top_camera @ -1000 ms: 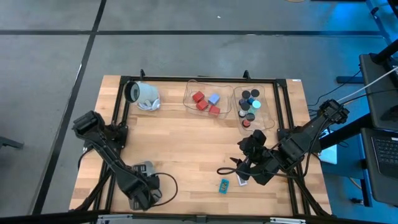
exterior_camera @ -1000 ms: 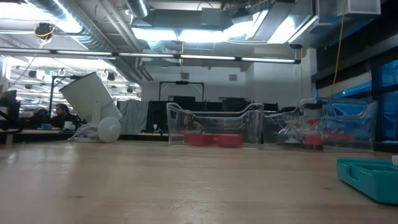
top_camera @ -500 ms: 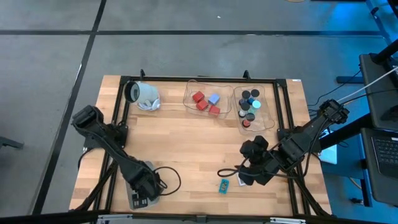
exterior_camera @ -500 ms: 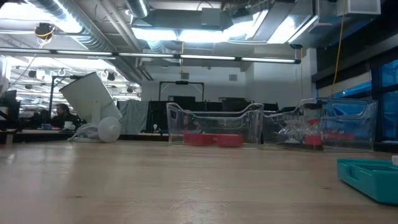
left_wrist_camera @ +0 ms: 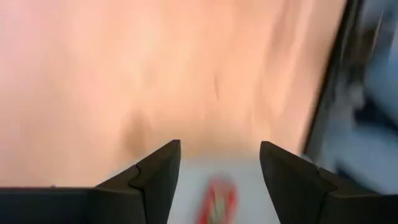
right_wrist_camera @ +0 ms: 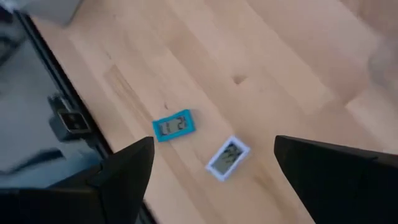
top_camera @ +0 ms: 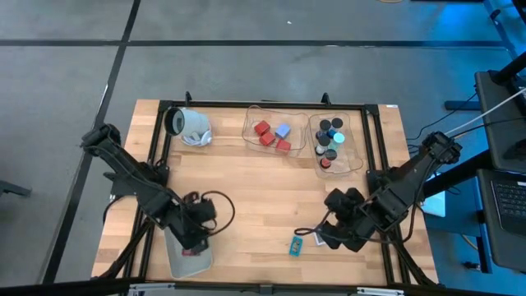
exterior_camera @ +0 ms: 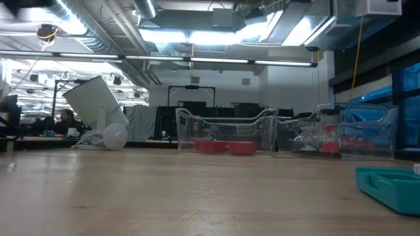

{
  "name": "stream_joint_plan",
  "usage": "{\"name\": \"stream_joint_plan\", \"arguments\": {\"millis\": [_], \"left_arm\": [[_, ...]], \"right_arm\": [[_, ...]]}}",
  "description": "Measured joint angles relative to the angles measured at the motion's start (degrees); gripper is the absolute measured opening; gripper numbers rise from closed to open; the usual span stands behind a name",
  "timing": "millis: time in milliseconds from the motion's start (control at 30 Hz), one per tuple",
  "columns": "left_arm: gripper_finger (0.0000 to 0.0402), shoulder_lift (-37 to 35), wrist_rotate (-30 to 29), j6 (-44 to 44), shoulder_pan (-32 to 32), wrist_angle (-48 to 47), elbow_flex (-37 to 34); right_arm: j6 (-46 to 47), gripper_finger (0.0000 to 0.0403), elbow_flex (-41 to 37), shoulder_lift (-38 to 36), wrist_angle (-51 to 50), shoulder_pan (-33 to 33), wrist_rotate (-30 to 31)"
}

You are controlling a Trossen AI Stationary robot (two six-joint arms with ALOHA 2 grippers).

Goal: Pick & Place Office items
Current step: Put the white digital clock into the gray bin

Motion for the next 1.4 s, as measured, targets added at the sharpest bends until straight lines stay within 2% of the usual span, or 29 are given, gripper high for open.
{"name": "stream_joint_plan", "arguments": {"millis": [67,167,267,400,600,667,933,1200,1400], "left_arm": [[0.0216,-0.3,-10.1,1.5,0.0,2.7,0.0],[0.0218,0.0,-22.1,6.8,0.1,6.3,0.0],[0.0219,1.1,-27.9,14.9,0.8,10.4,0.0],[0.0217,2.4,-29.0,21.6,2.3,16.5,0.1],[0.0219,4.4,-28.7,25.8,3.9,20.5,0.1],[0.0218,5.1,-28.7,26.4,4.2,20.3,0.0],[0.0219,6.2,-30.1,26.3,4.6,20.6,0.0],[0.0217,6.2,-33.6,24.8,4.7,21.2,0.0],[0.0215,6.2,-34.3,24.7,4.9,21.4,0.0]], "right_arm": [[6.1,0.0334,-1.2,0.0,0.0,1.0,0.2],[17.1,0.0334,-3.9,0.0,0.0,2.6,-0.9],[25.3,0.0334,-8.1,0.0,1.6,4.2,-2.0],[32.1,0.0334,-14.2,0.0,7.5,5.9,-2.2],[28.7,0.0334,-21.5,0.6,24.4,6.6,2.3],[27.0,0.0334,-21.7,2.2,25.0,6.6,2.2],[24.4,0.0334,-21.7,11.9,25.1,6.6,-6.5],[29.3,0.0334,-21.7,16.8,26.5,6.6,-4.0],[23.4,0.0334,-21.7,18.7,30.2,6.6,-1.0]]}}
